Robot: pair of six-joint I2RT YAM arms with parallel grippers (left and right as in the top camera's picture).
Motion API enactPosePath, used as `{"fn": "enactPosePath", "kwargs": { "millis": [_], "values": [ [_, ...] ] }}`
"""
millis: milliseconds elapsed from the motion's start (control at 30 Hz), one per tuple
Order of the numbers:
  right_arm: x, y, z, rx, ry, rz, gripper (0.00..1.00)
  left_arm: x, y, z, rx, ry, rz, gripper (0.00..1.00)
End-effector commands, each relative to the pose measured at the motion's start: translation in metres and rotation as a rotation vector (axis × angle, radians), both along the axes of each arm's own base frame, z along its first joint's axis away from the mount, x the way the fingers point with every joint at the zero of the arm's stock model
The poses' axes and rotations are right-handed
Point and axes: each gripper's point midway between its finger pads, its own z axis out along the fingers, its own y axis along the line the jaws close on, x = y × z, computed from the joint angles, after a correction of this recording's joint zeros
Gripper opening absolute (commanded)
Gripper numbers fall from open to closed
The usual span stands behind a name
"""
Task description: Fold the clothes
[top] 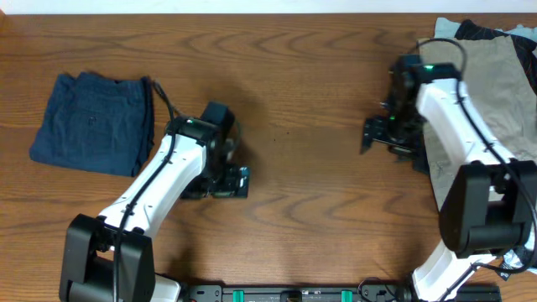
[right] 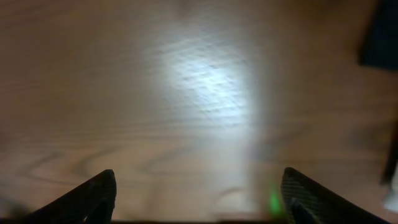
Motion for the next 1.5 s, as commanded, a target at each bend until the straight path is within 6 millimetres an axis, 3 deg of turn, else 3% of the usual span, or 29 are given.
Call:
{"fn": "enactPosePath", "kwargs": {
  "millis": [0, 100, 233, 367, 467, 533, 667, 833, 1000, 1333, 1467],
  "values": [
    [-0.002, -0.006, 0.016, 0.042, -0.033, 0.020, 0.84, -0.009, 0.012, 0.008, 0.040, 0.025, 0.018, 0.98],
    [-0.004, -0.008, 0.029, 0.065, -0.091, 0.047, 0.84, -0.011, 0.013, 0.018, 0.028, -0.011, 0.019, 0.98],
    [-0.004, -0.009, 0.057, 0.061, -0.270, 0.044, 0.84, -0.006, 0.012, 0.042, -0.026, -0.183, 0.022, 0.98],
    [-0.011, -0.015, 0.086, 0.020, -0.516, 0.039, 0.85, 0.003, 0.015, 0.081, -0.083, -0.456, 0.032, 0.98],
    [-0.022, -0.023, 0.108, -0.037, -0.730, 0.036, 0.92, 0.006, 0.028, 0.124, -0.085, -0.748, 0.051, 0.98],
    [-0.034, -0.027, 0.122, -0.064, -0.871, 0.030, 0.99, 0.001, 0.038, 0.150, -0.088, -0.921, 0.073, 0.98],
    [-0.057, -0.027, 0.147, -0.065, -1.096, 0.021, 0.99, -0.016, 0.052, 0.194, -0.150, -1.180, 0.126, 0.98],
    [-0.093, -0.028, 0.167, -0.065, -1.227, 0.017, 0.99, -0.045, 0.062, 0.223, -0.220, -1.345, 0.152, 0.98],
    [-0.122, -0.028, 0.168, -0.065, -1.249, 0.016, 0.99, -0.059, 0.067, 0.235, -0.251, -1.419, 0.164, 0.98],
    [-0.156, -0.029, 0.127, -0.065, -1.046, 0.024, 0.99, -0.059, 0.067, 0.235, -0.251, -1.419, 0.164, 0.98],
    [-0.164, -0.028, 0.119, -0.060, -1.002, 0.026, 0.99, -0.059, 0.067, 0.235, -0.251, -1.419, 0.164, 0.98]
  ]
}}
